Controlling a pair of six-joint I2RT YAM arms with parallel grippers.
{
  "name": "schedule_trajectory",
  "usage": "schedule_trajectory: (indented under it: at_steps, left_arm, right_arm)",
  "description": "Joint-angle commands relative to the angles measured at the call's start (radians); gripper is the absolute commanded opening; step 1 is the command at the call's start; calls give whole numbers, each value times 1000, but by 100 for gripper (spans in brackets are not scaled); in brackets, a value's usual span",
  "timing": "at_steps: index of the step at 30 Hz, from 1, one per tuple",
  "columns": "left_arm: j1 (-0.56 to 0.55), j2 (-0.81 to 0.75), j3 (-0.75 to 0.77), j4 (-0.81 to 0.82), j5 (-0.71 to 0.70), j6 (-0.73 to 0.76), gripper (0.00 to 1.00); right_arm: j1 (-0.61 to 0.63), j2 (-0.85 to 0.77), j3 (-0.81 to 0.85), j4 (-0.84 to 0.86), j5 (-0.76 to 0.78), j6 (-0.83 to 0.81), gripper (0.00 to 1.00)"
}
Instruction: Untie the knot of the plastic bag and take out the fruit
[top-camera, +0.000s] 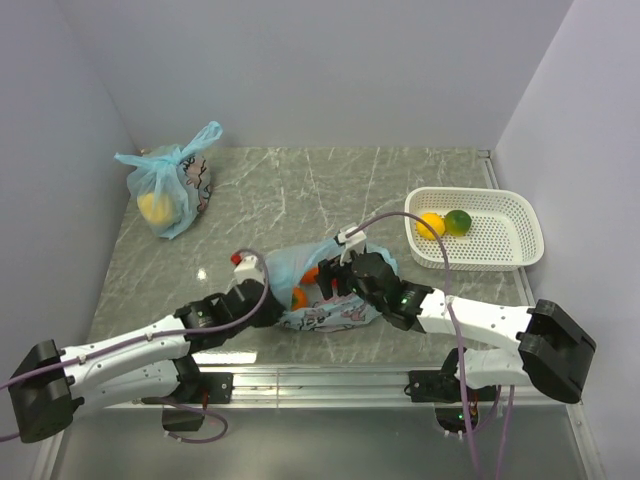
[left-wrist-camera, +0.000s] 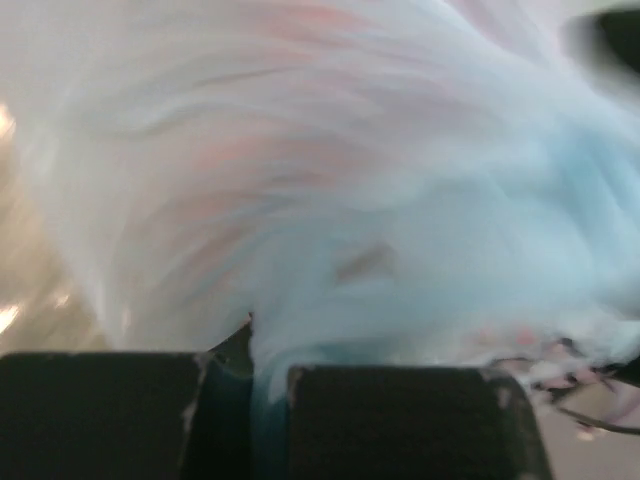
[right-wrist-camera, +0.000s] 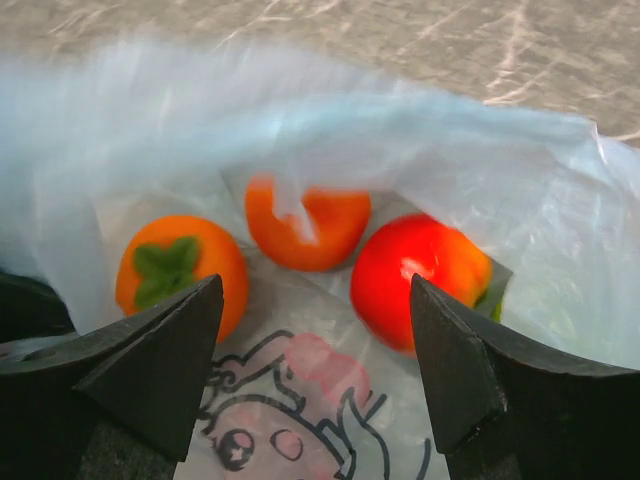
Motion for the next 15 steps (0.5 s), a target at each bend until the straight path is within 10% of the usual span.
schedule_trajectory:
  at_steps: [1, 15]
  left_arm:
    - [0, -64, -101, -83, -45, -206, 1]
    - [0, -194, -164, -137, -106, -276, 1]
  right_arm:
    - [6, 23, 27, 45, -82, -16, 81]
    - [116, 232, 169, 62, -222, -36, 82]
